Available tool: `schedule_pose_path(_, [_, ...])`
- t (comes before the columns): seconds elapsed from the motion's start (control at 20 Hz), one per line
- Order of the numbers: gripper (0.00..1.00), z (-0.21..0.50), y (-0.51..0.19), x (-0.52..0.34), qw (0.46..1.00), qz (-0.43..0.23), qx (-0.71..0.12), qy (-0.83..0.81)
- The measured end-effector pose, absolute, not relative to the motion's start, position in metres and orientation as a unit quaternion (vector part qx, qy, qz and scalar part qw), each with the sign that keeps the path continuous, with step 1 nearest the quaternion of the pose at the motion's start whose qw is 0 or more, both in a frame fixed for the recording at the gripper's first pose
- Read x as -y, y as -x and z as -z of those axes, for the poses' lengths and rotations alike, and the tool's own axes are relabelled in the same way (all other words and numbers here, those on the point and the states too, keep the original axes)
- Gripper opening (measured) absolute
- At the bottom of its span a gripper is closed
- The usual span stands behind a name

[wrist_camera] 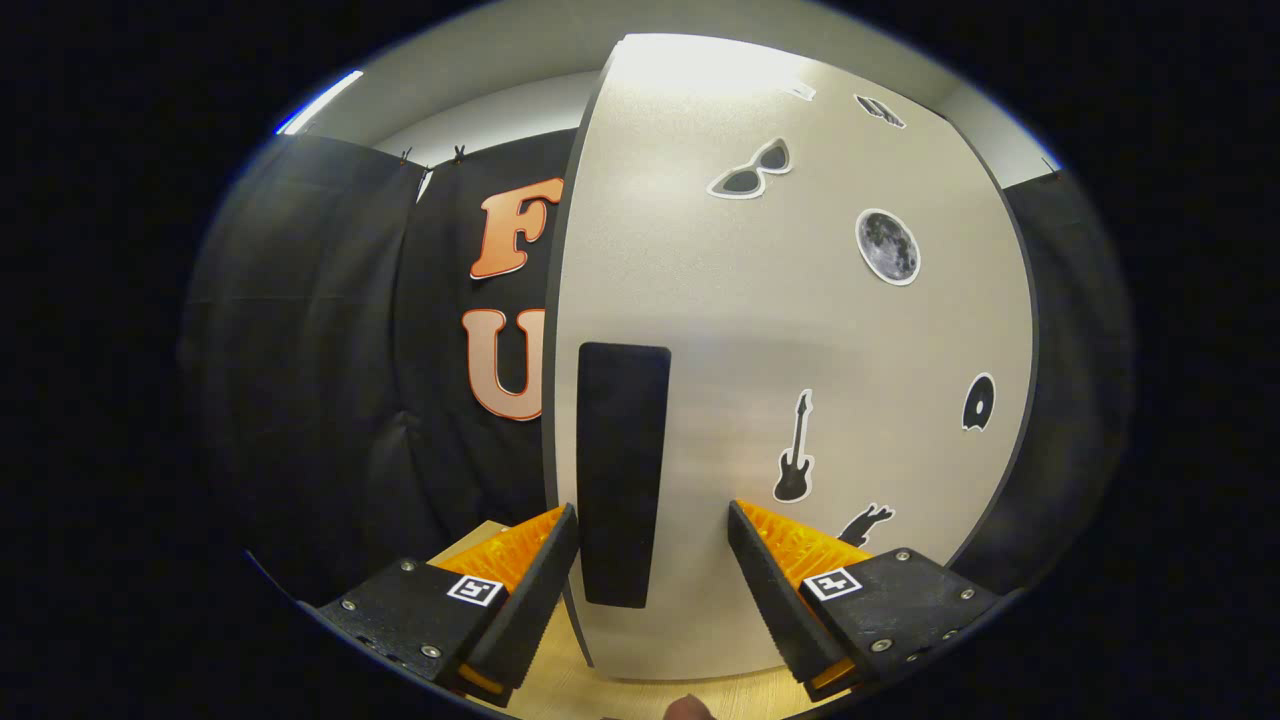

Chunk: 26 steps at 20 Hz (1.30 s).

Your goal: Open the shoe cabinet door, grab the shoes and put them into the shoe cabinet, then close the shoe cabinet door.

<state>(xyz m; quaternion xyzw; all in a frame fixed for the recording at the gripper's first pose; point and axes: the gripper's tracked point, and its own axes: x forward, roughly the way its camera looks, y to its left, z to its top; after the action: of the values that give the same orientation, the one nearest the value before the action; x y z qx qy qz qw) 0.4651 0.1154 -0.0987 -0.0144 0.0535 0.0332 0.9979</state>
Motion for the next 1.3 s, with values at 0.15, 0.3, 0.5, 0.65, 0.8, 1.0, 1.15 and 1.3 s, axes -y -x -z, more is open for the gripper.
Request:
schedule_pose_path(0.15, [0.93,0.097,-0.470,-0.115,0.998,-0.033,-0.052,-0.014])
schedule_pose_path(0.3, [0.93,0.098,-0.472,-0.114,0.998,-0.026,-0.050,-0.014])
schedule_pose_path(0.5, [0.93,0.100,-0.475,-0.112,0.999,-0.006,-0.042,0.032])
schedule_pose_path(0.65, [0.93,0.101,-0.468,-0.132,0.997,-0.044,-0.064,0.001])
schedule_pose_path(0.8, [0.93,0.098,-0.453,-0.132,0.995,-0.038,-0.082,-0.039])
schedule_pose_path(1.0, [0.93,0.095,-0.410,-0.131,0.990,-0.039,-0.107,-0.080])
schedule_pose_path(1.15, [0.93,0.094,-0.372,-0.113,0.988,-0.018,-0.119,-0.094])
schedule_pose_path(1.3, [0.92,0.094,-0.331,-0.098,0.987,-0.005,-0.133,-0.090])
